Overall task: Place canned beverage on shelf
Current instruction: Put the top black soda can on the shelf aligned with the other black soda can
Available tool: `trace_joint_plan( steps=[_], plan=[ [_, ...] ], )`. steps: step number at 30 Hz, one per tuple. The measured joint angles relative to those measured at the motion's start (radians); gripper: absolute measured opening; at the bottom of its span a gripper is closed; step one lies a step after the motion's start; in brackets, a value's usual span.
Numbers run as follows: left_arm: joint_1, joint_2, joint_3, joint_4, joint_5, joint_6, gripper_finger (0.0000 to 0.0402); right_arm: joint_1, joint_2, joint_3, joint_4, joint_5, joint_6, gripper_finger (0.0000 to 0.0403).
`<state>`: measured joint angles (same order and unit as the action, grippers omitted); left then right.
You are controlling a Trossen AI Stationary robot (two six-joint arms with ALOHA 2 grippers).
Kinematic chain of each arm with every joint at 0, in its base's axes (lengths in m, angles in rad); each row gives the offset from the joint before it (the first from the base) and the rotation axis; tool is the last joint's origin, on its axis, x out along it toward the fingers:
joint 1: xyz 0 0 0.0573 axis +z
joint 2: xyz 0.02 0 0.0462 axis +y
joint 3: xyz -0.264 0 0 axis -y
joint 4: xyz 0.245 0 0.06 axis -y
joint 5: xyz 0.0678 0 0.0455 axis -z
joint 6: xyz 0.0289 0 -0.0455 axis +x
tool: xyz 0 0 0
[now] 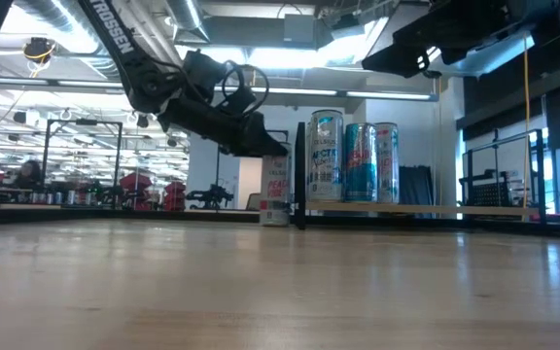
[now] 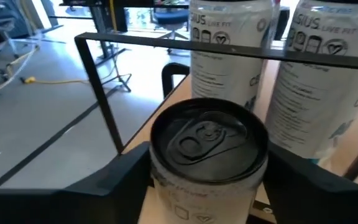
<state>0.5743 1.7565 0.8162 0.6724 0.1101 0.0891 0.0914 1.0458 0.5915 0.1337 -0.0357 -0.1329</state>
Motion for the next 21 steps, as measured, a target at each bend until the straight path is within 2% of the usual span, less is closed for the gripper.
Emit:
trace_joint_plan(
  steps=[3, 5, 9, 14, 19, 21],
  plan=[
    [-0.003, -0.001, 0.0, 0.0, 0.003, 0.0, 0.02, 0.001, 0.0, 0.0, -0.001, 0.016, -0.003, 0.0388],
    [-0.004, -0.002, 0.0, -0.004, 0.003, 0.003, 0.0185, 0.001, 0.0, 0.0, 0.0, 0.043, -0.003, 0.0388],
    [-0.028, -0.047, 0.0, -0.08, -0.015, 0.022, 0.0185, 0.0, 0.0, 0.0, -0.006, 0.055, -0.003, 0.0388],
    [-0.116, -0.218, -0.001, -0.293, -0.12, 0.052, 0.0185, 0.0, 0.0, 0.0, -0.009, 0.052, -0.002, 0.0388],
    [-0.26, -0.377, -0.001, -0.492, -0.174, 0.029, 0.0186, 0.0, 0.0, 0.0, -0.008, 0.078, 0.064, 0.0388],
    [-0.329, -0.41, -0.001, -0.503, -0.181, 0.015, 0.0188, 0.0, 0.0, 0.0, -0.005, 0.096, 0.098, 0.0388]
  ],
)
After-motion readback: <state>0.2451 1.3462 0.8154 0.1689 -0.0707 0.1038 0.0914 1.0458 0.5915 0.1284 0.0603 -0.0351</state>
